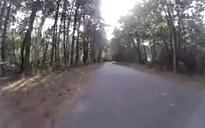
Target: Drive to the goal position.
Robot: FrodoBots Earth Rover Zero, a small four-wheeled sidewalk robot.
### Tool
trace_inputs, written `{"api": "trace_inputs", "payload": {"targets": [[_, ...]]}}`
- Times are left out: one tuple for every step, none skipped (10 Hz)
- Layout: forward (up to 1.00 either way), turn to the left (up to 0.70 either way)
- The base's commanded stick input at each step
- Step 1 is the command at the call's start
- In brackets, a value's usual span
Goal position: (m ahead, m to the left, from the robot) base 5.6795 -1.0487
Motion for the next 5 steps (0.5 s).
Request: {"api": "trace_inputs", "payload": {"targets": [[0.70,0.00],[0.70,0.00],[0.70,0.00],[0.70,0.00],[0.70,0.00]]}}
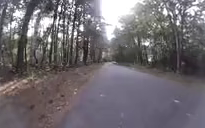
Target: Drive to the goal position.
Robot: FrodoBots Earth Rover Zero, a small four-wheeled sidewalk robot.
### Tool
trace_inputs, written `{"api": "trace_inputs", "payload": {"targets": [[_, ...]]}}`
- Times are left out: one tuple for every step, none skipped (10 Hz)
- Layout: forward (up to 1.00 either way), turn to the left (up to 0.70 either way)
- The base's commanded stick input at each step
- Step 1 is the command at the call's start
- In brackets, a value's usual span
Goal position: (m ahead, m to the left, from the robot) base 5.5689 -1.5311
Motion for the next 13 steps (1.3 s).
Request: {"api": "trace_inputs", "payload": {"targets": [[0.70,0.00],[0.70,0.00],[0.70,0.00],[0.70,0.00],[0.70,0.00],[0.70,0.00],[0.70,0.00],[0.70,0.00],[0.70,0.00],[0.70,0.00],[0.70,0.00],[0.70,0.00],[0.70,0.00]]}}
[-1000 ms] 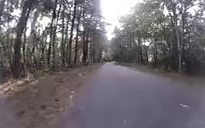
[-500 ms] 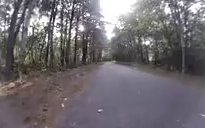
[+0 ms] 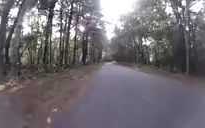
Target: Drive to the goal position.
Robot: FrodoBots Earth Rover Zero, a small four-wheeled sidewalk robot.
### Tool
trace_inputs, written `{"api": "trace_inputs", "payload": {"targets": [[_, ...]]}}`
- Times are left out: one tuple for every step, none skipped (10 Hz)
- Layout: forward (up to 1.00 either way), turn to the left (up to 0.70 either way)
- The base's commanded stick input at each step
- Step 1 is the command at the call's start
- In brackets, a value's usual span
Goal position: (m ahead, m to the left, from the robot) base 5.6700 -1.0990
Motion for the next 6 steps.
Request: {"api": "trace_inputs", "payload": {"targets": [[0.70,0.00],[0.70,0.00],[0.70,0.00],[0.70,0.00],[0.70,0.00],[0.70,0.00]]}}
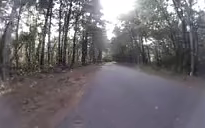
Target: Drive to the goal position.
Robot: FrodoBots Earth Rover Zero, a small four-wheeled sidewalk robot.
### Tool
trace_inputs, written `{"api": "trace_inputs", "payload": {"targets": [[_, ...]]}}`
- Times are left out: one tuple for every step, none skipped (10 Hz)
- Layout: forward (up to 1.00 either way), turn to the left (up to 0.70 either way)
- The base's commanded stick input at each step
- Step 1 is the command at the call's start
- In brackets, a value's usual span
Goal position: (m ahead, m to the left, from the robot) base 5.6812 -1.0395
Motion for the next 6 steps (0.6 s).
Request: {"api": "trace_inputs", "payload": {"targets": [[0.70,0.00],[0.70,0.00],[0.70,0.00],[0.70,0.00],[0.70,0.00],[0.70,0.00]]}}
